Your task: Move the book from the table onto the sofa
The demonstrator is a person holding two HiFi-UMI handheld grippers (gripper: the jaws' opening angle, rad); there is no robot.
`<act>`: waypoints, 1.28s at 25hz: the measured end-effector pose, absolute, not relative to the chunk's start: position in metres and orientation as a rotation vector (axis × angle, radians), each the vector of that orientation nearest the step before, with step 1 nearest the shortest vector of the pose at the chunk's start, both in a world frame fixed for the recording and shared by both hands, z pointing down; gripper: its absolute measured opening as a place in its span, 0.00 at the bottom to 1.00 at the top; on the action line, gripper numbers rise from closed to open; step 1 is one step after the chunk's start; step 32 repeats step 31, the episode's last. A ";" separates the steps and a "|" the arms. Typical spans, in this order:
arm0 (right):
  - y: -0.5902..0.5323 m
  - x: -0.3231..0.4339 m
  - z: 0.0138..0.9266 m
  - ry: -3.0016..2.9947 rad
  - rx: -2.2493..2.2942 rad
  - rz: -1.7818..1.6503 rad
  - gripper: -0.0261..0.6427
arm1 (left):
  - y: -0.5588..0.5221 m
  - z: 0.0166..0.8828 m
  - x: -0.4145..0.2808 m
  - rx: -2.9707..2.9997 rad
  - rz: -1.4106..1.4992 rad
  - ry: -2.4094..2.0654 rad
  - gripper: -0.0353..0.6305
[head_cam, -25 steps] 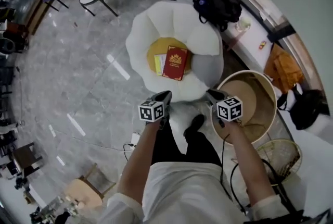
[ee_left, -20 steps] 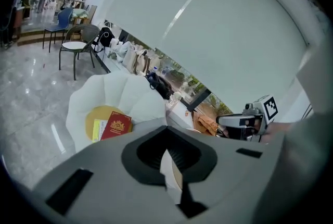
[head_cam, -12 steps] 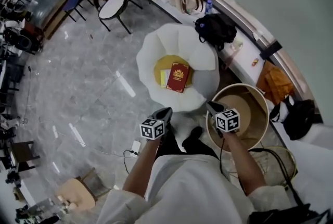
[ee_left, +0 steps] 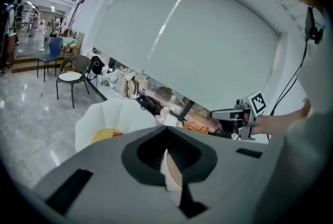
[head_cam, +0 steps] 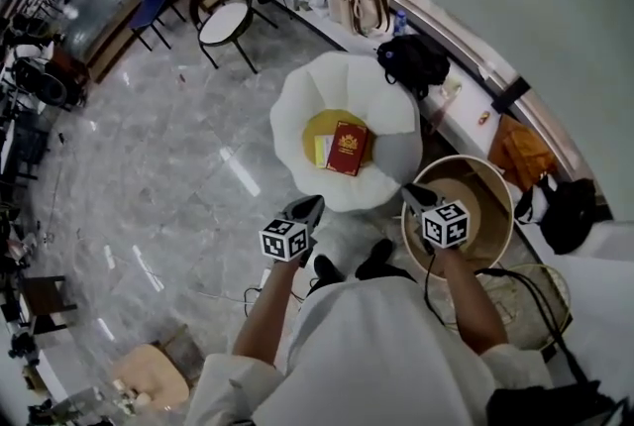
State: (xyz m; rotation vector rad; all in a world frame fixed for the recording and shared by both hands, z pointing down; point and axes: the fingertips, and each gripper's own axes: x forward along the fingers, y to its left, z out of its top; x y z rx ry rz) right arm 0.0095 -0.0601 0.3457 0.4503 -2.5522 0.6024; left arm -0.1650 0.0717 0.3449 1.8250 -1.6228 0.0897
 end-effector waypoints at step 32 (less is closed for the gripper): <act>-0.003 -0.006 0.280 -2.636 0.604 0.558 0.11 | 0.113 0.287 -0.187 1.992 0.023 -1.591 0.06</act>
